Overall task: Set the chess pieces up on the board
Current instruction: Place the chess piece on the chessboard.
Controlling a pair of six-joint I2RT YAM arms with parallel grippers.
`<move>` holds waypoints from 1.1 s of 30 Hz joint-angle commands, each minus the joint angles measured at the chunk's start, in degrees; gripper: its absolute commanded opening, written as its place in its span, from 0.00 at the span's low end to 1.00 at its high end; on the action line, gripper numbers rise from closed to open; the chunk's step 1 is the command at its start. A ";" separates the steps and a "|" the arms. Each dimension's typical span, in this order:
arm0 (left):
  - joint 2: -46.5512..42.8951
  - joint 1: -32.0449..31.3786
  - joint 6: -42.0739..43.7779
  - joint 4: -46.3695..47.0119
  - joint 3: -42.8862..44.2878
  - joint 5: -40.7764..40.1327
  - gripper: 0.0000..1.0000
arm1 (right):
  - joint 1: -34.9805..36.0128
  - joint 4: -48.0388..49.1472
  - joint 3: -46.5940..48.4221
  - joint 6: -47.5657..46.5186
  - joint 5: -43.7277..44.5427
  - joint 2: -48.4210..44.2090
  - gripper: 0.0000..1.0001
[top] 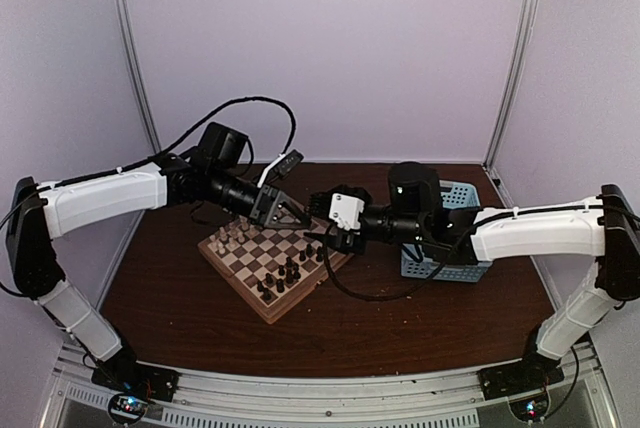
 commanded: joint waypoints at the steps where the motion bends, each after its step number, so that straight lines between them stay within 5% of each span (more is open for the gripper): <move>1: 0.96 0.72 -0.47 3.20 1.02 1.85 0.12 | 0.48 0.41 2.20 0.58 -2.46 0.91 0.63; 21: 2.35 1.94 -1.10 4.05 0.48 3.13 0.17 | 0.93 -0.70 3.33 0.27 0.12 2.79 0.39; 33: -4.44 4.41 4.26 4.90 -4.55 -6.54 0.65 | 0.79 -0.68 -1.53 1.88 5.66 -0.39 0.33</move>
